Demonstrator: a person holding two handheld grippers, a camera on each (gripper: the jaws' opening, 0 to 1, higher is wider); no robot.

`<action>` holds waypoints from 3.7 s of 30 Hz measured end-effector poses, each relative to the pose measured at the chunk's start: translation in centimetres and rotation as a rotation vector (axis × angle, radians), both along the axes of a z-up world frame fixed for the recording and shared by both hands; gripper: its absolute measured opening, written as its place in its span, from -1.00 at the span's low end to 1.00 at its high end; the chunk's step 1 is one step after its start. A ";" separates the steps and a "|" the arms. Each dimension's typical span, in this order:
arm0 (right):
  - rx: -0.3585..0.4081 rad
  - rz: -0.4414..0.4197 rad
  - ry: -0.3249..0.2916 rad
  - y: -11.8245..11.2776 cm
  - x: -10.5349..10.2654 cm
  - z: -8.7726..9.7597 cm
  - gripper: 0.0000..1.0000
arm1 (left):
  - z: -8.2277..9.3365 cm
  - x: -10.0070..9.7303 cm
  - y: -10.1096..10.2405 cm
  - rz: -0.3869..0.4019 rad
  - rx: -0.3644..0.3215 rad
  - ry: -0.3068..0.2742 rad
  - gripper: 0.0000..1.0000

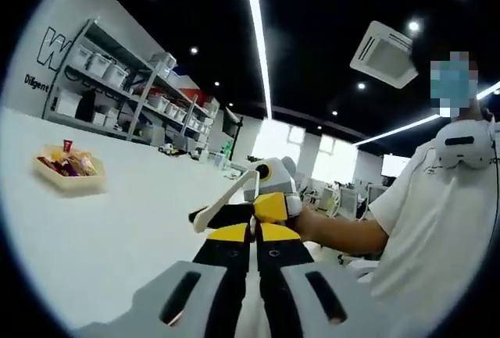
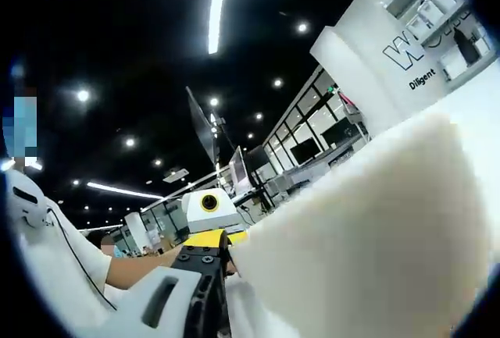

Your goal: Place the target food into the container with the food tongs after gripping and lifting it, then release it inside without dropping or visibly crushing the food.

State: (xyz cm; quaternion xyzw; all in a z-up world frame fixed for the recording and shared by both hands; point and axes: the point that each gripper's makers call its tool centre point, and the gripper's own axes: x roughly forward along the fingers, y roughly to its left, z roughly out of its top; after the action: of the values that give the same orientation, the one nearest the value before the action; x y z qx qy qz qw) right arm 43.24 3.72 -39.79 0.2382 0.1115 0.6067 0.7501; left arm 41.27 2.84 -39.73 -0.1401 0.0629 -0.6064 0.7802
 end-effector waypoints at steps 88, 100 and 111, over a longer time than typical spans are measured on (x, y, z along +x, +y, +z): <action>-0.512 -0.008 -0.192 -4.2 1.7 -9.3 -0.54 | -8.8 1.4 4.1 0.094 0.484 -0.180 -0.95; -0.506 0.011 -0.214 -5.1 0.6 -9.2 -0.42 | -9.1 1.3 4.1 0.086 0.476 -0.137 -0.93; -0.565 -0.021 -0.264 -5.8 1.2 -9.9 -0.68 | -9.3 1.2 4.3 0.095 0.498 -0.180 -0.94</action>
State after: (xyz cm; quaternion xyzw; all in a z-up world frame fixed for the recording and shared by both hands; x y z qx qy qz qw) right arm 44.47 -2.03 -49.74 -0.0595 0.1749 0.5694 0.8010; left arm 42.51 7.18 -49.08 0.1078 0.1336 -0.5451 0.8206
